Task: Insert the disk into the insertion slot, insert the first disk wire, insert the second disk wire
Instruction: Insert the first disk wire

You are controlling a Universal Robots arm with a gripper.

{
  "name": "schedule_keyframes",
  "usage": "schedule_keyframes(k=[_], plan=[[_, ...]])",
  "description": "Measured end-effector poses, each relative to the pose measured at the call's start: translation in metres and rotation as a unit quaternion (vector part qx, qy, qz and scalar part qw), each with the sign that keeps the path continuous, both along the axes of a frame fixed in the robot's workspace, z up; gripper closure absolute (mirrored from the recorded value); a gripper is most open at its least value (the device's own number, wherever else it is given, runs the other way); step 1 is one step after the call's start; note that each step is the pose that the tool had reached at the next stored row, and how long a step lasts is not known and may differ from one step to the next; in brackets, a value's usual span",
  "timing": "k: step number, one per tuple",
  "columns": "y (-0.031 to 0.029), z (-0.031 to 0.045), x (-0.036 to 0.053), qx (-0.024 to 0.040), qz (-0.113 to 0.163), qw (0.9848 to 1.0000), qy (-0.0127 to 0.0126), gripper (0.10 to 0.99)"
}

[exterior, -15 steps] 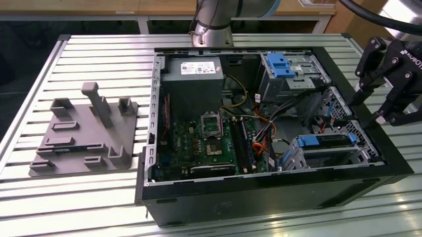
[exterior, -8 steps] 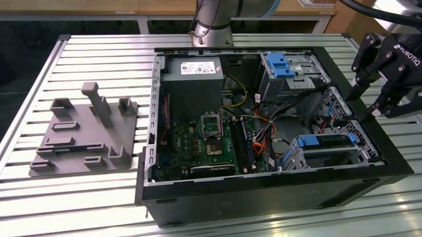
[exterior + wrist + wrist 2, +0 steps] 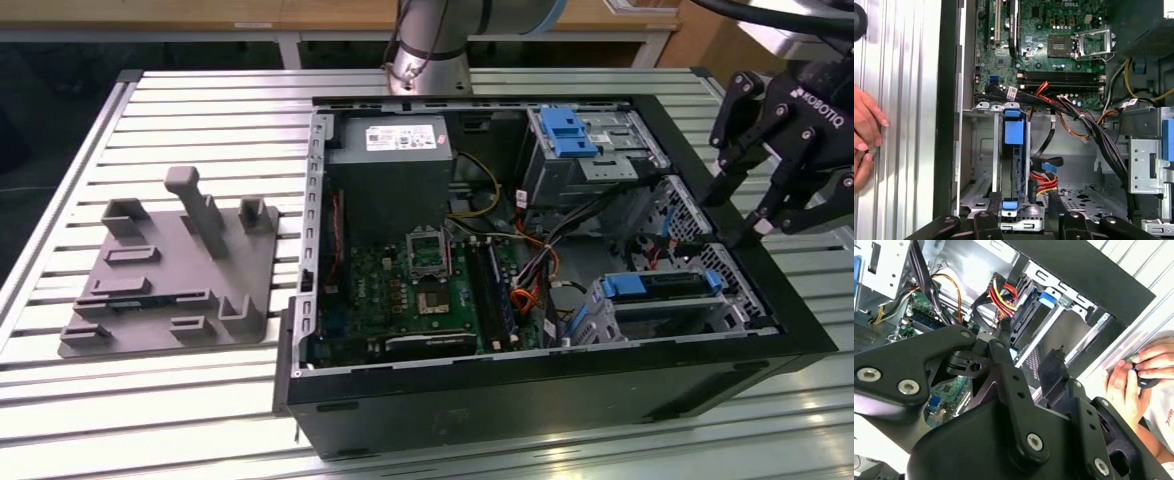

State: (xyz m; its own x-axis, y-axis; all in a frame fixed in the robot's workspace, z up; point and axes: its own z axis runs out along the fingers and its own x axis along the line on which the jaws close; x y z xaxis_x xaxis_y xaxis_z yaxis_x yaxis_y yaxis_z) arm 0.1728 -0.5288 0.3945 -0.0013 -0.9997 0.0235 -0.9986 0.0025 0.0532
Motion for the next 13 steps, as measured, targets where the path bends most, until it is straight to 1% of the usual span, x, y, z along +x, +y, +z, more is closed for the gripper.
schedule_keyframes(k=[3, 9, 13], plan=[[0.0043, -0.0022, 0.0007, -0.0025, -0.002, 1.0000, 0.0000, 0.588], [0.0076, -0.0067, 0.0011, -0.0091, -0.015, 0.9998, 0.0000, 0.588], [0.0126, -0.0091, 0.0016, -0.0113, -0.021, 0.9997, 0.0001, 0.588]])
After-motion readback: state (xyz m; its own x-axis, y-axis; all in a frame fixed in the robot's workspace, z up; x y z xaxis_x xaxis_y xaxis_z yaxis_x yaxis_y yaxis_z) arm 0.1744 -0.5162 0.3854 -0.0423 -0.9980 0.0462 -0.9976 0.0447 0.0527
